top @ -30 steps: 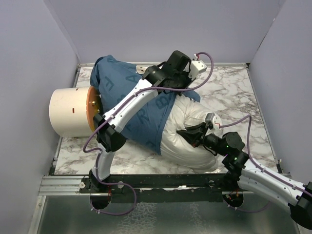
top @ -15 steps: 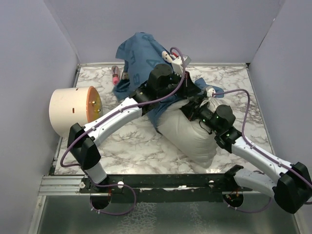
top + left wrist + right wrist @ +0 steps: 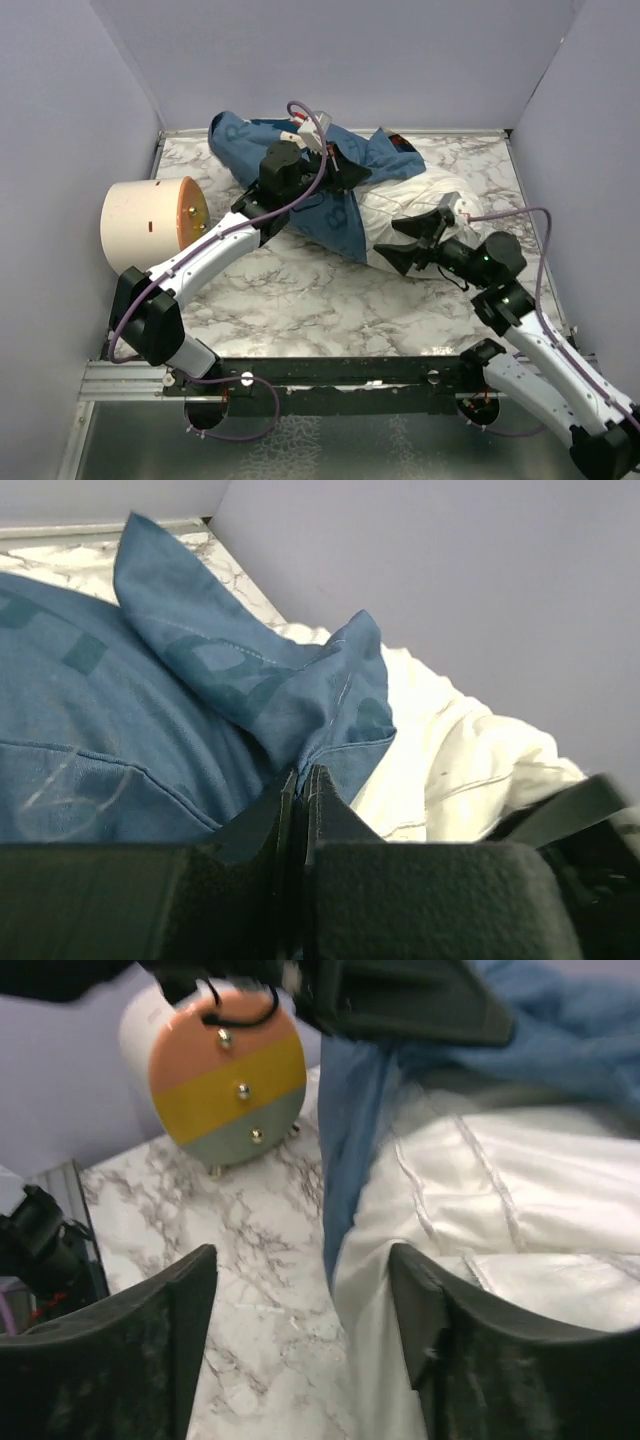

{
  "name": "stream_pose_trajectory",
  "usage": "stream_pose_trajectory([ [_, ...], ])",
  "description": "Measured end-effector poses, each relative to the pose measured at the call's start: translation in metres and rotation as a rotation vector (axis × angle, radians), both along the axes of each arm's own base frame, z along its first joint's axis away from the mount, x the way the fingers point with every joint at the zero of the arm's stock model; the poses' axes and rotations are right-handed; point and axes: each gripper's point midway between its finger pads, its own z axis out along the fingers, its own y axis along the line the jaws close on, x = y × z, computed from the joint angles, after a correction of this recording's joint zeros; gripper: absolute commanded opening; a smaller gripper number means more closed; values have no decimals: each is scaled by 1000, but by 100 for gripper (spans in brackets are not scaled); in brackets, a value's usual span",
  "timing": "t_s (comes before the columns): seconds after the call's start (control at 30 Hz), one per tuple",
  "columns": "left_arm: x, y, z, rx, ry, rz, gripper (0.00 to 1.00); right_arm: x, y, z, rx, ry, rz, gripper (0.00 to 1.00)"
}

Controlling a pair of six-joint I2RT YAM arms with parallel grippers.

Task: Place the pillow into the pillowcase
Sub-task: Stuff the pillow into the pillowcase.

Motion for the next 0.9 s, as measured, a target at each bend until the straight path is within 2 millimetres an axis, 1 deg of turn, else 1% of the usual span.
stream_pose_trajectory([
  [0.07, 2, 3, -10, -12, 25, -7, 0, -15, -10, 23, 18, -44, -8, 81],
  [0.13, 1, 1, -17, -25, 44, -30, 0, -27, -20, 51, 29, -91, -24, 88],
  [0.2, -1, -2, -20, -33, 56, -50, 0, -35, -31, 87, 38, -153, -58, 97],
  [0.23, -2, -3, -21, -37, 60, -62, 0, -35, -38, 107, 39, -186, -95, 99],
  [0.27, -3, -4, -21, -41, 60, -72, 0, -33, -43, 118, 38, -205, -130, 100],
  [0.3, -4, -5, -20, -44, 60, -80, 0, -26, -51, 128, 22, -214, -186, 100],
  [0.33, -5, -5, -20, -47, 60, -86, 0, -19, -56, 130, 5, -211, -229, 100],
  [0.4, -6, -5, -18, -53, 58, -96, 0, 3, -63, 118, -64, -161, -316, 100],
  [0.43, -6, -5, -18, -55, 59, -98, 0, 14, -64, 105, -107, -117, -347, 99],
  [0.47, -5, -4, -17, -56, 58, -101, 0, 28, -64, 82, -167, -50, -372, 97],
  [0.5, -6, -4, -17, -58, 57, -104, 0, 36, -64, 56, -229, 23, -390, 96],
  [0.53, -6, -4, -16, -59, 56, -108, 0, 41, -64, 41, -261, 62, -395, 95],
  [0.57, -6, -4, -15, -61, 55, -112, 0, 44, -65, 12, -317, 130, -400, 94],
  [0.6, -7, -5, -13, -63, 54, -116, 0, 43, -67, -7, -353, 174, -400, 92],
  [0.63, -8, -5, -12, -66, 53, -123, 0, 41, -69, -21, -376, 204, -398, 89],
  [0.67, -9, -6, -9, -69, 50, -131, 0, 38, -71, -31, -393, 226, -399, 84],
  [0.7, -10, -7, -6, -72, 47, -141, 0, 35, -72, -34, -398, 232, -397, 71],
  [0.73, -12, -8, -2, -78, 43, -150, 0, 34, -72, -35, -397, 232, -398, 41],
  [0.77, -15, -10, 4, -84, 36, -162, 0, 36, -72, -37, -401, 235, -402, 23],
  [0.8, -18, -13, 9, -90, 30, -175, 0, 38, -72, -37, -396, 241, -411, 12],
  [0.83, -19, -15, 15, -96, 21, -180, 0, 44, -71, -40, -401, 251, -416, 5],
  [0.87, -21, -19, 20, -100, 14, -190, 0, 49, -68, -42, -399, 265, -420, 1],
  [0.9, -24, -24, 27, -104, 5, -199, 0, 58, -63, -46, -399, 283, -421, 1],
])
